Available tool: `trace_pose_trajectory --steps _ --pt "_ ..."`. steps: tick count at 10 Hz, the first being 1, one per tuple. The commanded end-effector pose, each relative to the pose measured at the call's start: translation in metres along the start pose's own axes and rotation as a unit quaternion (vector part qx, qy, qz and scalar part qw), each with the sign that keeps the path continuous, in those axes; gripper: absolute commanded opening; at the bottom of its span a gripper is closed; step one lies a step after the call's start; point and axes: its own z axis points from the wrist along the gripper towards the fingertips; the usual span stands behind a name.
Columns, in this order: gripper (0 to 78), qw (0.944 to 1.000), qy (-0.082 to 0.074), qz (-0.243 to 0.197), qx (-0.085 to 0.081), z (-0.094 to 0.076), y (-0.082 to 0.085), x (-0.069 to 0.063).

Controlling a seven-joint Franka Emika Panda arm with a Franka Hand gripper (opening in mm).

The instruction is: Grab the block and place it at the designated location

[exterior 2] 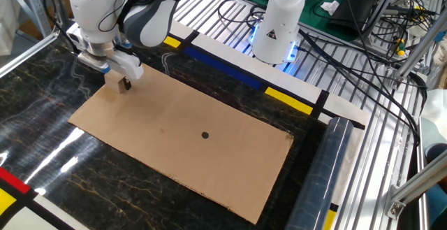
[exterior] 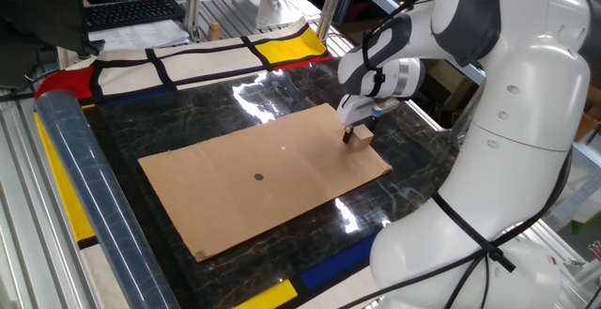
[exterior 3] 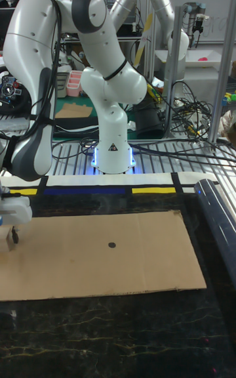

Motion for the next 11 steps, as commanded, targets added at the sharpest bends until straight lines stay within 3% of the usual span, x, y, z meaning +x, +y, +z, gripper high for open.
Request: trace_pose_trajectory --steps 1,11 --pt "77.5 1.0 -0.001 -0.004 0.001 -0.0014 -0.0011 -0.0005" --pt "77.5 0.9999 0.013 -0.007 -0.002 0.0002 -0.0055 0.0024"
